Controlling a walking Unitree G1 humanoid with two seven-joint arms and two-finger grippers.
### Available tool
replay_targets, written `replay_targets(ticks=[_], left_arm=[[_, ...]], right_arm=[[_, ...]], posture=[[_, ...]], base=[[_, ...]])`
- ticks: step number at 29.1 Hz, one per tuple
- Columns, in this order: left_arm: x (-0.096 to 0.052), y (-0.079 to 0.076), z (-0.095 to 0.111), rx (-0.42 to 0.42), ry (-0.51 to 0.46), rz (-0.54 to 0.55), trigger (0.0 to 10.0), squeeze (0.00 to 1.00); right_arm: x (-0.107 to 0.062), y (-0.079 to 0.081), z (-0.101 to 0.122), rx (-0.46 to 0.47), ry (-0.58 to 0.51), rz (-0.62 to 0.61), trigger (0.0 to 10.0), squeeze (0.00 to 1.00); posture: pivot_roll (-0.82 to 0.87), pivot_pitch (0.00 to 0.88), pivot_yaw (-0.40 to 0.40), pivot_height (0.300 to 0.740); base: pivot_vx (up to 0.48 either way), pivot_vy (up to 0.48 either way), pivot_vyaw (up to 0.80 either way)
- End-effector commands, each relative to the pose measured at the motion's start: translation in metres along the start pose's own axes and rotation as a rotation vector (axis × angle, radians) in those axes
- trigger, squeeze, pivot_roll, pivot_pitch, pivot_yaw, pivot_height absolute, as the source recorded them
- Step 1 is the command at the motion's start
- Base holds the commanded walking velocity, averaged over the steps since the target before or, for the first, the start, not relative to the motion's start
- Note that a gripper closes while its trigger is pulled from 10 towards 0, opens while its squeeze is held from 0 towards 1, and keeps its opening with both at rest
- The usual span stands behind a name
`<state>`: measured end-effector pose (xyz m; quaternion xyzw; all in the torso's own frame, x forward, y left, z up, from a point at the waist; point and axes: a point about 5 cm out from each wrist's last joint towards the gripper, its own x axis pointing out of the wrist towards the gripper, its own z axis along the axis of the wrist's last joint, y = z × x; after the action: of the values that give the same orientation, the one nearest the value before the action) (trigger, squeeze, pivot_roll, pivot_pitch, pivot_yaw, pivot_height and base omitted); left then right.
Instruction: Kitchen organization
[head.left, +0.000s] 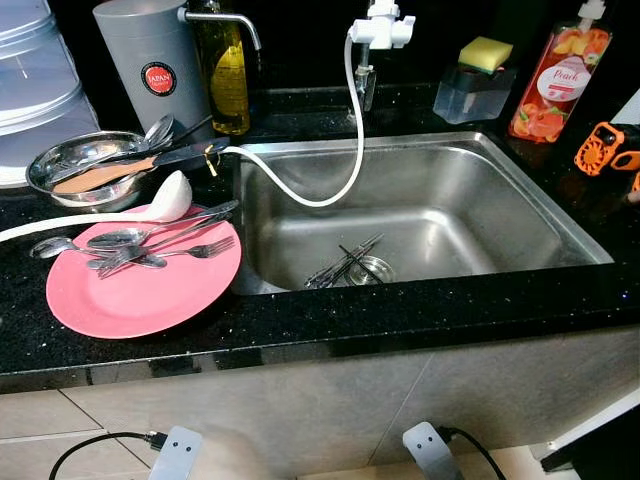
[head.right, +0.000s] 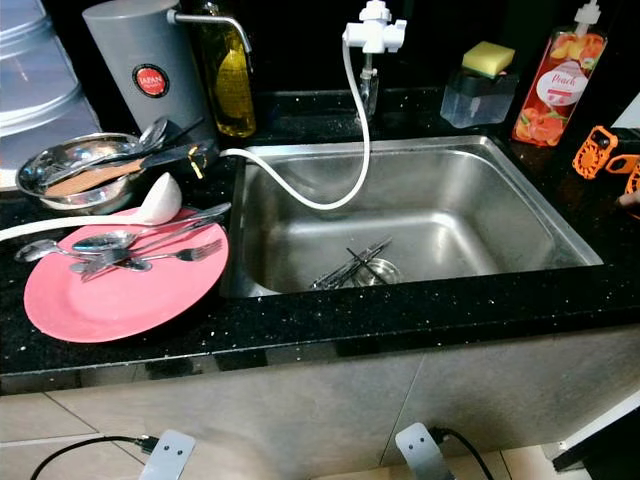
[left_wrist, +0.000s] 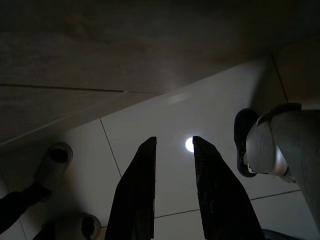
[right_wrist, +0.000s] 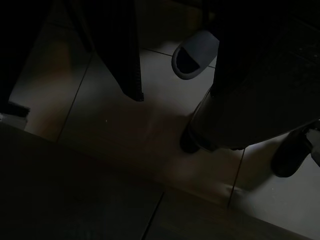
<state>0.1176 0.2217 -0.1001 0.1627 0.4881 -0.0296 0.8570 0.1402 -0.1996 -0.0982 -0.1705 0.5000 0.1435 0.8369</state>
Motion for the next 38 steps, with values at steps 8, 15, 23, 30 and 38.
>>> replay_targets(ticks=[8,15,23,30,38], left_arm=[[-0.003,-0.001,-0.01,-0.016,0.026,0.002,10.0,0.0],[-0.004,0.0,-0.013,-0.014,0.032,0.003,10.0,0.0],[-0.004,0.003,-0.013,0.002,0.032,0.001,10.0,0.0],[-0.004,0.005,-0.012,0.012,0.028,0.0,10.0,0.0],[-0.003,0.005,-0.009,0.021,0.018,-0.005,10.0,0.0]], right_arm=[[-0.003,-0.023,-0.002,0.385,-0.03,-0.161,10.0,0.0],[-0.025,-0.073,-0.033,0.721,-0.042,-0.455,10.0,0.0],[-0.06,-0.15,-0.006,0.962,-0.361,-0.883,10.0,0.0],[-0.09,-0.185,0.026,0.918,-0.581,-1.086,10.0,0.0],[-0.133,-0.216,0.039,0.882,-0.695,-1.401,10.0,0.0]], posture=[[0.19,0.0,-0.031,0.74],[0.18,0.0,-0.02,0.74],[0.15,0.0,0.001,0.74],[0.14,0.0,0.01,0.74],[0.14,0.0,0.01,0.74]], base=[[0.0,0.0,0.0],[0.0,0.0,0.0],[0.0,0.0,0.0],[0.0,0.0,0.0],[0.0,0.0,0.0]])
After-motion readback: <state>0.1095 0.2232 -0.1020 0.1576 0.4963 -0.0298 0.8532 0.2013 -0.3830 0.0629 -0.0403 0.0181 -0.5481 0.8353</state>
